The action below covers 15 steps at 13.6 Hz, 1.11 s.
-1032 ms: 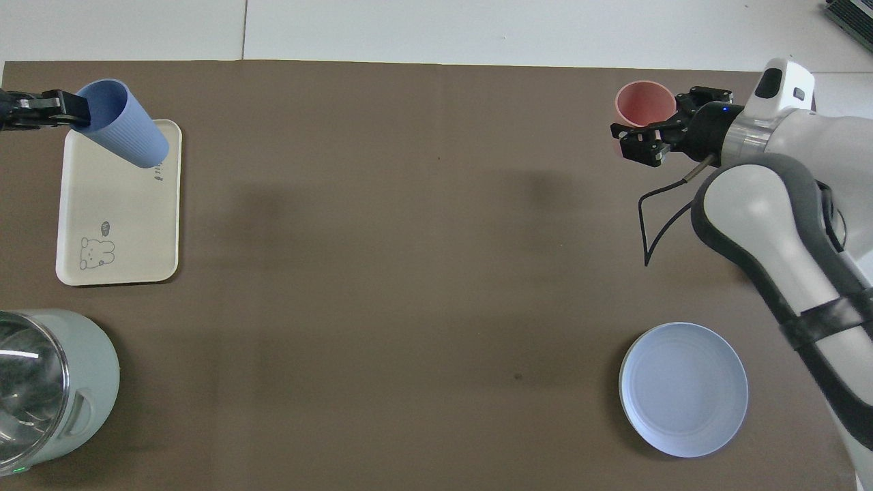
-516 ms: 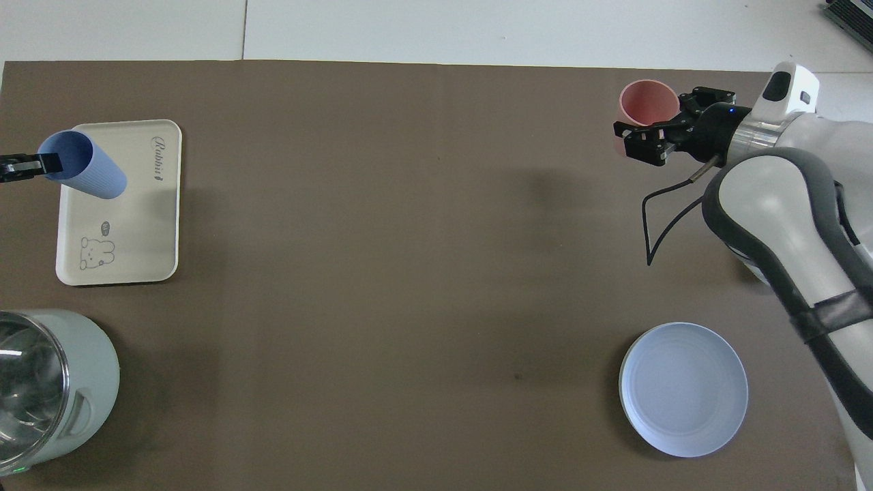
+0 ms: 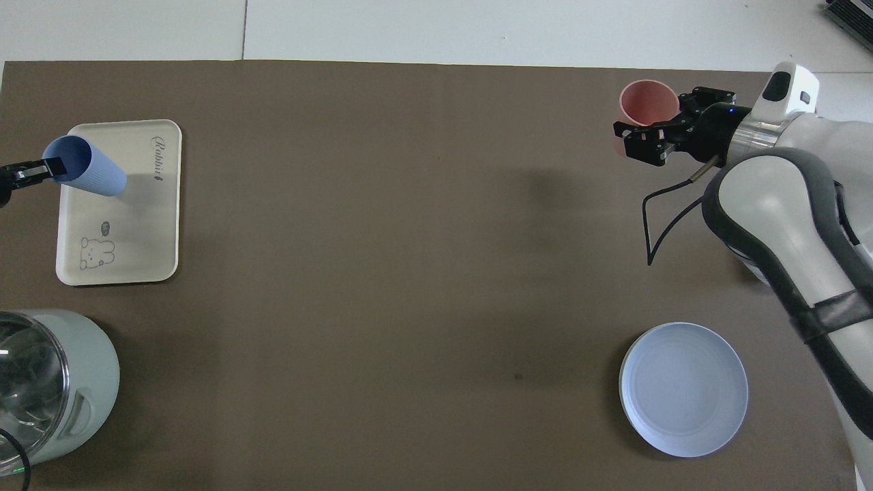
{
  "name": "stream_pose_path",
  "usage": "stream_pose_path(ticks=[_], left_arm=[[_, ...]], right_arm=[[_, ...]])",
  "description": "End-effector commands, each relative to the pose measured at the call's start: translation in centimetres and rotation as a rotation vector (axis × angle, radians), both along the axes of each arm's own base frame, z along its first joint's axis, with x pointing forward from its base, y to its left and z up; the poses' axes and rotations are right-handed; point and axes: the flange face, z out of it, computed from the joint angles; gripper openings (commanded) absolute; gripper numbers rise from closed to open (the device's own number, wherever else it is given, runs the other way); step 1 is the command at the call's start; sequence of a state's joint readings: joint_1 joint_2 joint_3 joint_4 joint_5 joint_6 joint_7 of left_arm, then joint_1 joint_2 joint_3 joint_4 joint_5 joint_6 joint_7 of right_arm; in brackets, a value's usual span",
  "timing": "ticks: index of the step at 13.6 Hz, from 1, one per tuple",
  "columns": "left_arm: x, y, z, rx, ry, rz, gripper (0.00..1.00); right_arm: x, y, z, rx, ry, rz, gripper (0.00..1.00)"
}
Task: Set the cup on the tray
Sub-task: 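Carry the blue cup onto the tray with the left gripper, then open the left gripper on the tray while the right gripper lowers the pink cup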
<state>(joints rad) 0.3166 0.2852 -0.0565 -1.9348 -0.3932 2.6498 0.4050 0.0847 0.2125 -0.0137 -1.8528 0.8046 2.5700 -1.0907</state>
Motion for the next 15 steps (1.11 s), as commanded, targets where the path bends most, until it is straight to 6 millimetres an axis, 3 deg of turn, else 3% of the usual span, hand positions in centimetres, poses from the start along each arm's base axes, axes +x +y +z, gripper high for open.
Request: stream_pose_path(ticks=[1, 3, 4, 5, 6, 7, 10, 13, 15], left_arm=[[0.3, 0.4, -1.6, 0.007, -0.016, 0.000, 0.00], [0.5, 0.6, -1.6, 0.006, -0.019, 0.004, 0.00], [0.9, 0.7, -1.1, 0.009, -0.036, 0.008, 0.21], [1.2, 1.0, -0.6, 0.012, -0.050, 0.014, 0.49], [1.5, 1.0, -0.6, 0.013, -0.053, 0.011, 0.92], [1.6, 1.3, -0.3, 0.017, -0.053, 0.009, 1.00], [2.0, 0.8, 1.7, -0.018, -0.018, -0.020, 1.00], [2.2, -0.7, 7.4, -0.067, 0.131, -0.150, 1.00], [2.2, -3.0, 11.5, 0.040, 0.289, -0.222, 1.00]], right_arm=[[-0.5, -4.3, -3.8, 0.073, -0.141, 0.048, 0.00], [-0.5, -3.5, -2.0, 0.011, -0.100, 0.060, 0.00], [-0.5, -3.4, -1.3, -0.019, -0.073, 0.051, 0.00], [-0.6, -3.1, -0.4, -0.047, -0.058, 0.048, 0.00], [-0.6, -2.9, 0.0, -0.072, -0.052, 0.053, 0.00], [-0.6, -2.9, -0.2, -0.071, -0.049, 0.050, 0.00], [-0.8, -6.4, -3.7, -0.043, -0.052, 0.056, 0.00], [-1.6, -7.8, -8.5, 0.107, -0.151, 0.061, 0.00], [-1.8, -9.0, -11.6, 0.177, -0.181, 0.062, 0.00]])
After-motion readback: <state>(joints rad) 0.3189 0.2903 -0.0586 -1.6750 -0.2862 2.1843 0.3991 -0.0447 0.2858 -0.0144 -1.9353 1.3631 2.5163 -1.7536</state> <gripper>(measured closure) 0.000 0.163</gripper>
